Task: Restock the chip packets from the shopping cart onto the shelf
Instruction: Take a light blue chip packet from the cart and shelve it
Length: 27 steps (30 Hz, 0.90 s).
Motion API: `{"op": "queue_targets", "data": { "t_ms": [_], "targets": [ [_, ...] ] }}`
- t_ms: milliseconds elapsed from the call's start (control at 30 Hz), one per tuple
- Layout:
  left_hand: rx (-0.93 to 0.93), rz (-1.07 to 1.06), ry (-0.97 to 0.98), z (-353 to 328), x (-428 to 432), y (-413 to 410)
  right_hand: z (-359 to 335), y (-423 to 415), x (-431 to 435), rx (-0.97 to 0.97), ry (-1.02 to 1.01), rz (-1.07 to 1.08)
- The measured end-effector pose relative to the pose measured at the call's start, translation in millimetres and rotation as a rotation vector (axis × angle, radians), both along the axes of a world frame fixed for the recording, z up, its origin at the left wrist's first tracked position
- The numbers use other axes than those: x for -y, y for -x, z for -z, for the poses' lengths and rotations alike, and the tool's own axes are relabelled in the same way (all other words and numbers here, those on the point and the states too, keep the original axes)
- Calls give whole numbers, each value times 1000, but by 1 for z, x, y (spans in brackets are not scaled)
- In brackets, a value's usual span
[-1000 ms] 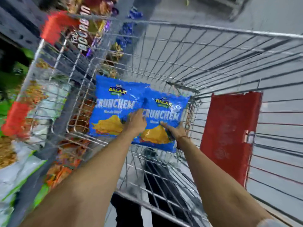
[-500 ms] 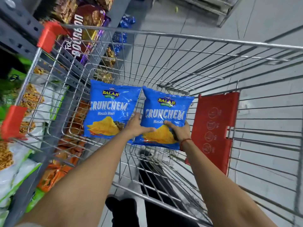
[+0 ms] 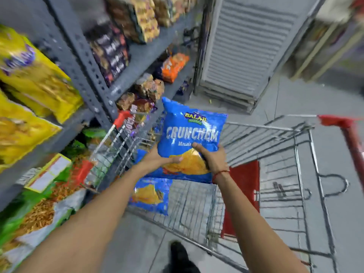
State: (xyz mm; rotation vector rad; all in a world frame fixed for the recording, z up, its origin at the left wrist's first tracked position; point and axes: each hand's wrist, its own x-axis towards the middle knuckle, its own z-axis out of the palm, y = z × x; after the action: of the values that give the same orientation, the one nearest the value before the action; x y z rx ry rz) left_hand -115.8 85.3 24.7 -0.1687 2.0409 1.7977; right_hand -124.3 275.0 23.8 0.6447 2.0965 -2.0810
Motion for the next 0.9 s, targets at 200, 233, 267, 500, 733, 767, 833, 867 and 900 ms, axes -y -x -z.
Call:
{"op": "queue_targets", "data": {
  "t_ms": [200, 233, 267, 500, 733, 767, 833, 867, 900],
  "targets": [
    [-300, -182, 129, -121, 67, -12, -117, 12, 67, -271, 129, -153],
    [-358, -217, 145, -141, 80, -16, -138, 13, 79, -346, 141, -168],
    [-407, -258, 169, -163, 93, -22, -158, 14, 91, -414, 156, -193],
    [-731, -532, 272, -296, 171, -83, -302, -5, 180, -697, 173, -392],
    [-958, -758, 313, -382, 242, -152, -403, -32, 280, -881, 232, -590],
    [-975, -783, 329, -392, 251, -161, -415, -37, 295, -911, 248, -620],
    [-994, -850, 360, -408, 271, -178, -433, -46, 325, -941, 270, -677],
    [-998, -874, 360, -414, 281, -185, -441, -50, 339, -941, 270, -679],
    [-991, -891, 356, -417, 288, -189, -445, -49, 350, -943, 267, -682]
  ]
}}
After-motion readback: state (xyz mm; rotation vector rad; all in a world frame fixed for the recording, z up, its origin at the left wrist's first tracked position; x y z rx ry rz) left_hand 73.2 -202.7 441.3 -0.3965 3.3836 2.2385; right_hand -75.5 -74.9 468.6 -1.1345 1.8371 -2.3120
